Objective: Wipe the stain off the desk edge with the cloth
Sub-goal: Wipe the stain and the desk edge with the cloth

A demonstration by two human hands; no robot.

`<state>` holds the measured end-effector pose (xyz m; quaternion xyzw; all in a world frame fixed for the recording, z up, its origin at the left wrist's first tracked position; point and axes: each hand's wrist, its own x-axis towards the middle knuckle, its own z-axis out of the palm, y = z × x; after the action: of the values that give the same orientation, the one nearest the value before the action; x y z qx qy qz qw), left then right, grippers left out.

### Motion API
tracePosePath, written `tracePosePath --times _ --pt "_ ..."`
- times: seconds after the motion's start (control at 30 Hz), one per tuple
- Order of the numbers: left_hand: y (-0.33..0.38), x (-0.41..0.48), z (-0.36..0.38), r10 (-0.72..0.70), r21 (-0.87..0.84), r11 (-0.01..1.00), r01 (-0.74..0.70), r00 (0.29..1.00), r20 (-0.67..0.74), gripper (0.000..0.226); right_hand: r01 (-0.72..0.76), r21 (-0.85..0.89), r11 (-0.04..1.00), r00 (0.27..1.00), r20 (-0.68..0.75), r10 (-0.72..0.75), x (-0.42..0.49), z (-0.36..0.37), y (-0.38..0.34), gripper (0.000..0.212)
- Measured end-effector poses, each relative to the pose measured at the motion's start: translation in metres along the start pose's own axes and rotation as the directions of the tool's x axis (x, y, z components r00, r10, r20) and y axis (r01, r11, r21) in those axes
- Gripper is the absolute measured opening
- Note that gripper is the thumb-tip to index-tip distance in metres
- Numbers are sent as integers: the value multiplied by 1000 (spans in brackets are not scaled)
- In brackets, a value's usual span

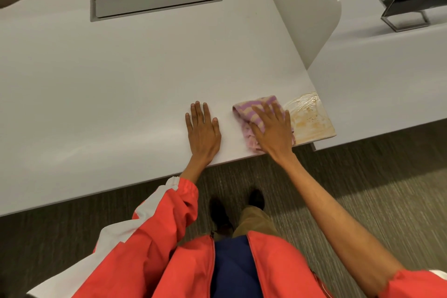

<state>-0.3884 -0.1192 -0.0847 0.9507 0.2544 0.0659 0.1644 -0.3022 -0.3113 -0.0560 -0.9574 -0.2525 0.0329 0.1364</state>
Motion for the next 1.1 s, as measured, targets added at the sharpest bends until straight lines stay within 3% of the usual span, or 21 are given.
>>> tracePosePath --times 0.1,0.27,0.47,0.67,0.83,1.03,1.1 --pt "0 0 0 10 7 1000 -10 1000 10 60 -75 13 997 996 -37 76 1 4 -26 54" --pt "-1 -2 -1 23 3 1000 -23 1000 16 59 132 13 991 991 -12 -132 -42 3 -3 49" --pt "8 -7 -1 43 6 999 -44 998 39 60 -95 -16 995 994 -60 94 -6 1 -5 51" --pt "19 -15 2 74 12 997 -75 995 62 60 92 -18 996 996 -16 -92 -38 -6 29 45" --pt "39 -23 7 62 15 998 -63 993 96 65 -56 -9 998 998 -33 56 11 -15 31 49" --pt "60 -36 15 48 17 999 -50 995 89 66 176 -16 984 984 42 -175 -30 -17 52 49" --pt "65 -37 18 41 32 999 -44 996 85 65 177 -37 984 984 38 -175 -20 -27 71 49"
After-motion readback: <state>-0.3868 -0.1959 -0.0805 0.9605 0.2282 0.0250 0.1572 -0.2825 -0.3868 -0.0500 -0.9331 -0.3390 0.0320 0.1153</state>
